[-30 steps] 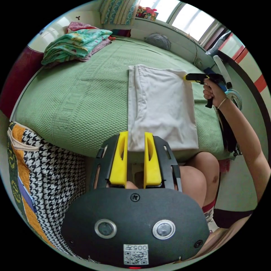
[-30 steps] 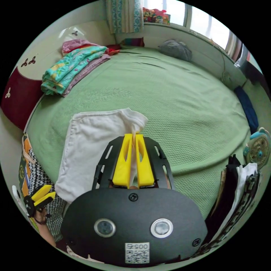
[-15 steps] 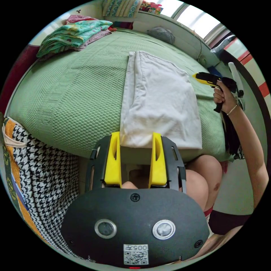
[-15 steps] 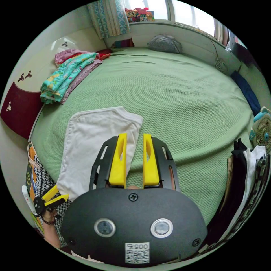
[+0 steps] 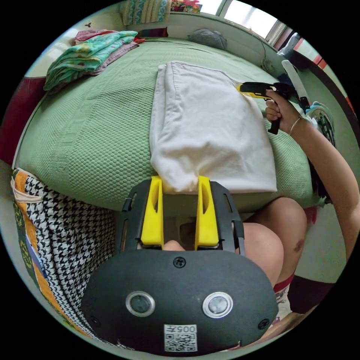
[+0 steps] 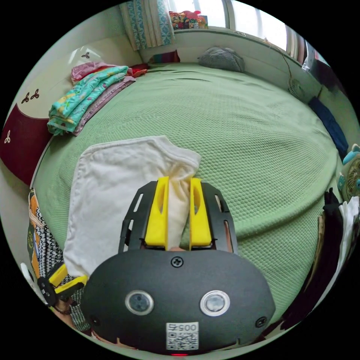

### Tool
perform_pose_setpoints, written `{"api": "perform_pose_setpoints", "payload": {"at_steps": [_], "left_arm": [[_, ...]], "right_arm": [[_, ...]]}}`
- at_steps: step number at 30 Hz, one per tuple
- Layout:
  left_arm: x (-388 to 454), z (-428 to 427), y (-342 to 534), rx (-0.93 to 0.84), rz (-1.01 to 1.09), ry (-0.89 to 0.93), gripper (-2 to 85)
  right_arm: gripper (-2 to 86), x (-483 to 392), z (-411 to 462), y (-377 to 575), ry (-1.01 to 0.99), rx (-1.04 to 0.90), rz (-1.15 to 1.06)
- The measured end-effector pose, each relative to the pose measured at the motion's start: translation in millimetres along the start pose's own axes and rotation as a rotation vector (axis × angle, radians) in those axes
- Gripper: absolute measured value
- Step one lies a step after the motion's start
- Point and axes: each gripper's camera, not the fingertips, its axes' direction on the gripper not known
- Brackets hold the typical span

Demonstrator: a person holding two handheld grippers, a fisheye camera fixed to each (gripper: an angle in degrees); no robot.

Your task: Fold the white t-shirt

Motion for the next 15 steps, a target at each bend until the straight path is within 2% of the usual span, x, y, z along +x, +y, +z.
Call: {"api": "perform_pose_setpoints", "payload": {"at_steps": [2, 4, 6, 15], "left_arm": [[-0.1, -3.2, 0.0, 0.003, 0.002, 0.004, 11.5], [-4.4, -6.6, 0.7, 0.016, -0.017, 0.125, 7.0], [-5.8, -8.5, 0.8, 0.011, -0.015, 0.123, 6.0], [-13.0, -54.8, 6.3, 0.086, 0.005, 0.187, 5.4]], "right_arm": [[2.0, -4.0, -2.6, 3.6, -0.041, -0.002, 0.007], [0.1, -7.3, -7.6, 7.2, -0.052, 0.011, -0.002], [-0.7, -12.0, -14.7, 11.4, -0.043, 0.031, -0.022], [-1.0, -49.0, -66.3, 24.5, 0.012, 0.112, -0.122]]}}
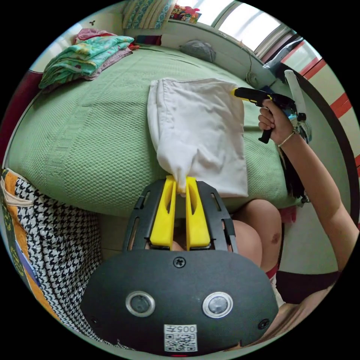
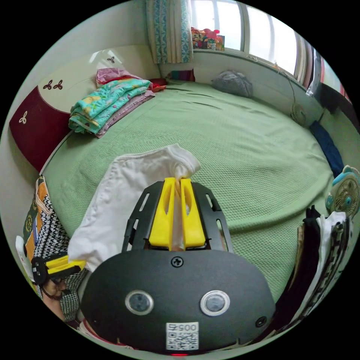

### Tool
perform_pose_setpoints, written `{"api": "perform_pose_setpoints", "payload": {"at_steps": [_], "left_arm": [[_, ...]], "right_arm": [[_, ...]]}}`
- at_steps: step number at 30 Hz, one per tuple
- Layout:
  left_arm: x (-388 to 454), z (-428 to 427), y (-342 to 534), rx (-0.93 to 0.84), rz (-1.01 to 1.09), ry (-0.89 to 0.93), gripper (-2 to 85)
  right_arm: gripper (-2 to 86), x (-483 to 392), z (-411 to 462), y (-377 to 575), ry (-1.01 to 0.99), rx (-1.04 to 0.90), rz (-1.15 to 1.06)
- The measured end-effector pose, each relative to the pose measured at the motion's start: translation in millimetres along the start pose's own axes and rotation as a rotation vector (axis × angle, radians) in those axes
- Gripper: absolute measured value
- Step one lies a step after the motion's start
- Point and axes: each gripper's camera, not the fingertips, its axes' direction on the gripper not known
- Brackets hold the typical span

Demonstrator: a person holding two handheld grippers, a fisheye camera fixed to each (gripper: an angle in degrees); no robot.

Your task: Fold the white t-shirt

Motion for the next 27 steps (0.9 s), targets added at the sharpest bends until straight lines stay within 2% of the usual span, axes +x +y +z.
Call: {"api": "perform_pose_setpoints", "payload": {"at_steps": [15, 20, 24, 27], "left_arm": [[-19.1, -86.3, 8.3, 0.089, 0.033, -0.135, 5.3], [-38.4, -116.1, -11.7, 0.13, 0.006, -0.204, 5.2], [-53.0, -126.8, -40.8, 0.182, -0.038, -0.339, 5.3], [-75.5, -106.8, -65.6, 0.134, -0.113, -0.352, 5.7]], "right_arm": [[-1.0, -102.7, -45.2, -1.7, -0.049, 0.084, -0.1], [-1.0, -146.8, -47.0, -34.9, -0.088, 0.142, -0.132], [-1.0, -174.5, -34.2, -61.6, -0.094, 0.182, -0.131], [-0.5, -193.3, -5.8, -80.5, -0.082, 0.17, -0.116]]}}
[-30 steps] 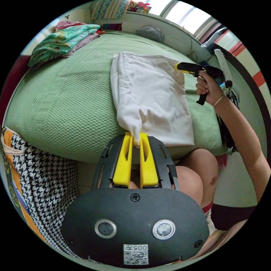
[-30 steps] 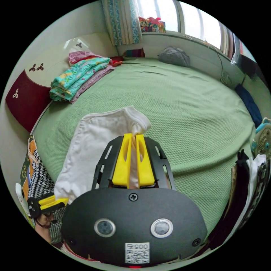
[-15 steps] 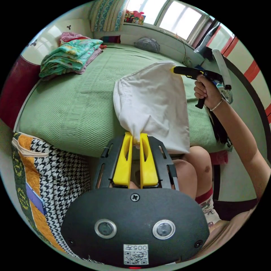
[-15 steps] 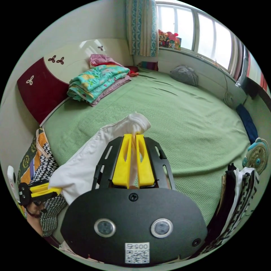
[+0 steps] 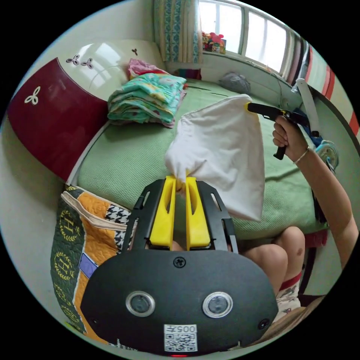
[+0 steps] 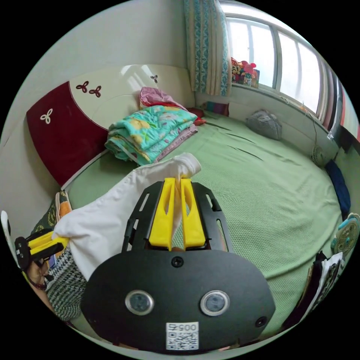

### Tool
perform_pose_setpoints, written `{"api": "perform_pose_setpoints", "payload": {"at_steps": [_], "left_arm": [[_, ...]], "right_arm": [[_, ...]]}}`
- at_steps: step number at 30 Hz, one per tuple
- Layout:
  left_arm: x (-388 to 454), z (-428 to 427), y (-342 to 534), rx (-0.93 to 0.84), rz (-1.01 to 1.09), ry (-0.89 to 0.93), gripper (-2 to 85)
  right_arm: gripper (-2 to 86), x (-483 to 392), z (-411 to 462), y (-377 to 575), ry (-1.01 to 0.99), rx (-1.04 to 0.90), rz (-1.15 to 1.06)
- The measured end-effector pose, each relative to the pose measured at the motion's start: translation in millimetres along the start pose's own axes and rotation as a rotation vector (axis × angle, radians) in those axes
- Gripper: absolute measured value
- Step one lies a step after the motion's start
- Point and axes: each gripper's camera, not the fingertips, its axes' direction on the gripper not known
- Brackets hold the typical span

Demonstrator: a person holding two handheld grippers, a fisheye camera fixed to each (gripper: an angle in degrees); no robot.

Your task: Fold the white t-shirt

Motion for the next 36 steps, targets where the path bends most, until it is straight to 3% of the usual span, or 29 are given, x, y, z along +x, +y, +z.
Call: {"api": "perform_pose_setpoints", "payload": {"at_steps": [5, 13, 18, 21, 23, 29, 34, 36], "left_arm": [[-15.8, 90.8, 0.8, -0.227, -0.213, -0.131, 1.9], [9.8, 71.8, 18.4, -0.016, -0.222, -0.112, -0.5], [32.2, 80.0, -13.6, 0.079, -0.25, -0.099, -0.6], [35.9, 118.9, -26.7, -0.048, -0.33, -0.126, -0.6], [45.2, 132.7, -28.7, -0.086, -0.244, -0.158, -0.6], [83.2, 143.0, -39.0, -0.171, -0.113, -0.275, -0.1], [107.0, 125.4, -21.6, -0.209, -0.278, -0.362, 3.1], [131.6, 117.1, 0.0, -0.154, -0.233, -0.295, 4.1]], "right_arm": [[4.2, -4.1, 89.6, 22.7, 0.134, -0.339, 0.012], [5.5, -29.9, 58.8, 114.7, -0.068, -0.294, -0.197], [6.0, -63.8, 44.7, 123.6, -0.172, -0.363, -0.179], [5.9, -79.1, 51.8, 131.1, -0.179, -0.44, -0.139], [5.5, -85.1, 64.5, 147.2, -0.124, -0.517, -0.168], [2.0, -64.5, 42.9, 173.3, -0.159, -0.384, -0.249], [1.9, -25.7, 20.2, 175.1, -0.195, -0.464, -0.183], [1.2, 3.6, -6.4, 184.1, -0.175, -0.342, -0.145]]}}
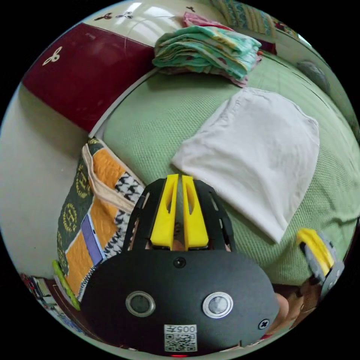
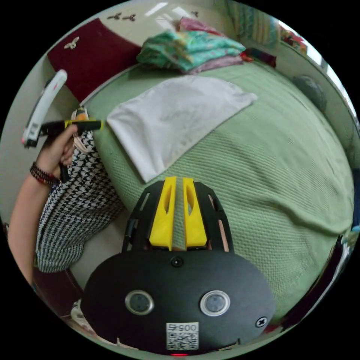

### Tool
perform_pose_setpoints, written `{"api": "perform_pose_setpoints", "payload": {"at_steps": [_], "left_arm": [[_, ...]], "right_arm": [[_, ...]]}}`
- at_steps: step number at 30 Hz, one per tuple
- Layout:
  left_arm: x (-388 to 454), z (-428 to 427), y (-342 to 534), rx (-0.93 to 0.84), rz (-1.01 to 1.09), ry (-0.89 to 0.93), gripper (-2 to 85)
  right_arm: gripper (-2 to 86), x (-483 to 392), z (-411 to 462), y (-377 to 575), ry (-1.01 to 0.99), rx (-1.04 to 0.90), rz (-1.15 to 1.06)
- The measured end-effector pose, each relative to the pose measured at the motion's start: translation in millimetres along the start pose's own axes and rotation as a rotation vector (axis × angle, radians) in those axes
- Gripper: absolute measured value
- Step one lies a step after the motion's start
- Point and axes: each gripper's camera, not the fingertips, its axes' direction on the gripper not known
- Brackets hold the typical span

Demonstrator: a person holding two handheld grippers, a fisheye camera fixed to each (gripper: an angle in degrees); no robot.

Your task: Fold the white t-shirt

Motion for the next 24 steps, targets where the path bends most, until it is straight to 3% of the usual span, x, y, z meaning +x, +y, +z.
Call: {"api": "perform_pose_setpoints", "payload": {"at_steps": [4, 11, 24], "left_arm": [[52.4, -13.2, 58.7, 0.034, 0.118, 0.172, 5.4], [152.9, -49.1, 89.2, 0.083, 0.283, 0.275, 5.2], [320.6, -107.6, 108.2, 0.176, 0.469, 0.485, 5.0]], "right_arm": [[0.5, 60.3, -43.8, 55.3, 0.029, 0.137, 0.142], [-0.9, 125.1, -104.7, 123.4, 0.184, 0.298, 0.483], [-0.8, 172.9, -163.8, 183.4, 0.376, 0.31, 0.677]]}}
